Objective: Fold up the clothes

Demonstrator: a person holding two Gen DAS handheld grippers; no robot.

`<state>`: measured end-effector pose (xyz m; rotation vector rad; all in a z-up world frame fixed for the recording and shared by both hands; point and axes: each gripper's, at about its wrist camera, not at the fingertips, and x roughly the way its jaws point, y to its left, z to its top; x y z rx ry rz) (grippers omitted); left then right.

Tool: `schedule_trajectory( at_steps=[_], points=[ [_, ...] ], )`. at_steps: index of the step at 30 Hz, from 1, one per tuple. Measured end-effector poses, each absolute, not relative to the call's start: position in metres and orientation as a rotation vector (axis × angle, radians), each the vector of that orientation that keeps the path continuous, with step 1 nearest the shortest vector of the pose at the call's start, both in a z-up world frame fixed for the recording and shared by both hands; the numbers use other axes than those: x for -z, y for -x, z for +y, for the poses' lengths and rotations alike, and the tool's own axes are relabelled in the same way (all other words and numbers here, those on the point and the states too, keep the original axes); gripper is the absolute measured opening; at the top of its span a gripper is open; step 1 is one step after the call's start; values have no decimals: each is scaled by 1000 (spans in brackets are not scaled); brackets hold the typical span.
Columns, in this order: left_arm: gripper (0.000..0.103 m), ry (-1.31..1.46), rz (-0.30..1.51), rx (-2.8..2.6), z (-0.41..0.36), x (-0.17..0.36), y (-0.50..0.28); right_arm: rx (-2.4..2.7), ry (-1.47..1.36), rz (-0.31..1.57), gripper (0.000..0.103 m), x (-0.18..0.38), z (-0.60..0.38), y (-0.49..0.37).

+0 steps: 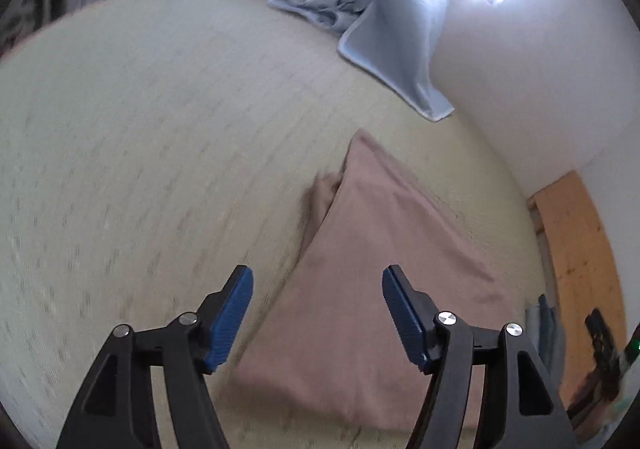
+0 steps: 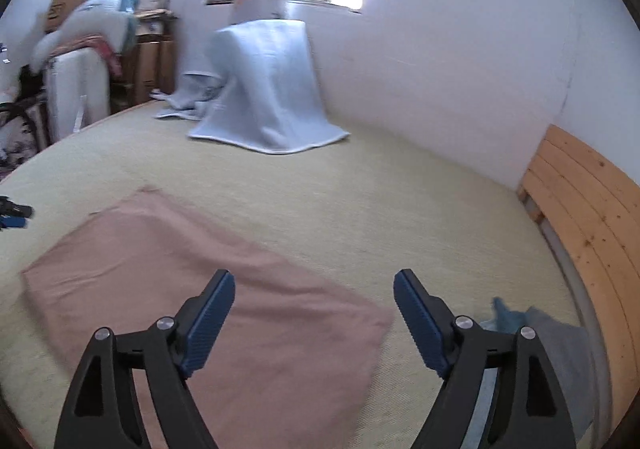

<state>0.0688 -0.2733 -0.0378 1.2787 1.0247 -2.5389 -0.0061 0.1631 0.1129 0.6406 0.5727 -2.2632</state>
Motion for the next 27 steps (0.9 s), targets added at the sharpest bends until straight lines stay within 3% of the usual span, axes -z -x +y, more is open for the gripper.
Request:
schedule_trajectory(
  at_steps=[6, 19, 27],
  points=[
    [71, -1289, 1028, 2572, -267, 49, -84, 2245, -628, 474, 85, -123, 163, -50],
    [71, -1303, 875, 2766, -257, 46, -73, 2519, -840, -91, 89, -147, 295, -37],
    [71, -1216, 932, 2811, -270, 24, -48, 2502, -930, -104, 89, -124, 307, -25]
  ],
)
